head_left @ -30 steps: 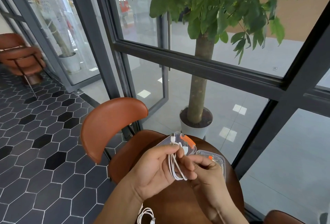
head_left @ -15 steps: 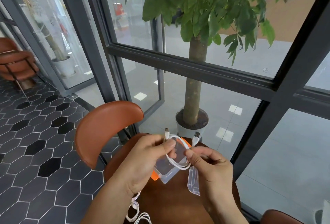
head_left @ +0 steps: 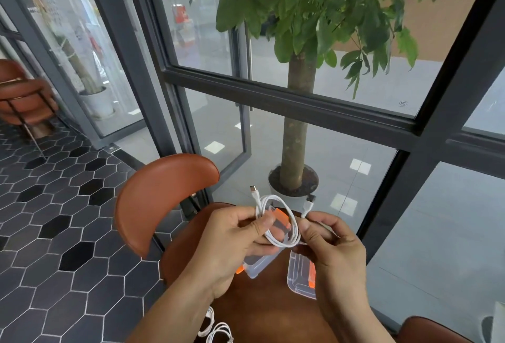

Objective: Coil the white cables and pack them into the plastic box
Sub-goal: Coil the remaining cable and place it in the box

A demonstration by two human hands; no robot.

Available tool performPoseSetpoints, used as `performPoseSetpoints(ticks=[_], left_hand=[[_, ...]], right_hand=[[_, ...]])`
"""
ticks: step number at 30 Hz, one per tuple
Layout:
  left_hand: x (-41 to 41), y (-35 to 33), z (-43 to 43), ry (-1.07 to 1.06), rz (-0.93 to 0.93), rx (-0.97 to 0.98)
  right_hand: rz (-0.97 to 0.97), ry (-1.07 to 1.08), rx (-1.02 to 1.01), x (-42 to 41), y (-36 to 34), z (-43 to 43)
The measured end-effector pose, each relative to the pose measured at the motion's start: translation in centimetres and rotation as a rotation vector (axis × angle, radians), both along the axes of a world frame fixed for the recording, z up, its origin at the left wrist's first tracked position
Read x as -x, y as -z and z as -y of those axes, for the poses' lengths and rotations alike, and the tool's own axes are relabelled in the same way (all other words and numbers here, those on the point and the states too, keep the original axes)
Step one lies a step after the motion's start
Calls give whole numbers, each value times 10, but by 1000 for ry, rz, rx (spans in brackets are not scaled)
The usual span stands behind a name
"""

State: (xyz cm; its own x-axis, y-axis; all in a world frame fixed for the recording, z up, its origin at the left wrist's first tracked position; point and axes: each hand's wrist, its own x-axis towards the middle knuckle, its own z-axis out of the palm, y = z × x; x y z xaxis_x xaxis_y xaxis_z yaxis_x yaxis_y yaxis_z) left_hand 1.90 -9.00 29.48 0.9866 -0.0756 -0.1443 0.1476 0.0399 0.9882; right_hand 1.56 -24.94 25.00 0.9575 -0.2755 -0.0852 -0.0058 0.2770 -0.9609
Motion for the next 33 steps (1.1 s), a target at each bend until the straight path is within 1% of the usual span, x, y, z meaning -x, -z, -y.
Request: performPoseSetpoints(ticks=[2,4,5,8,9,11,16,19,22,24,25,28,29,31,33], left_hand=[[-1,1,1,-20,1,21],[-1,1,1,-11,9,23],[-1,1,1,1,8,23],[-1,-2,2,34,-32,57],[-1,-2,2,47,-50,59],[-2,-1,2,60,-84,22],[-2,4,-3,73,-165,-74],[-3,7,-5,64,-171,-141],[-4,11,-6,43,-147,-231],[-3,15,-7,34,-137,-262],[-3,16,-7,31,-132,-275],[-3,20,-6,29,-110,-296],[-3,21,-6,20,-102,-298],[-4,21,-5,-9,-89,-303],[-4,21,-4,-38,-93,-279]], right_hand=[[-31,5,-52,1,1,0],[-76,-50,-43,1,2,2],[-101,-115,-34,-2,5,5],[-168,-436,-66,-10,6,11],[-165,-507,-60,-12,8,12],[-122,-549,-28,-16,12,14],[-66,-614,-73,-18,17,19],[-48,-593,-124,-18,23,17],[-83,-523,-222,-14,27,17],[-57,-509,-240,-9,25,17],[-15,-503,-191,-8,24,17],[175,-440,186,-7,20,12],[208,-405,268,-7,22,10],[219,-297,305,-8,26,5],[231,-190,249,-5,27,3]])
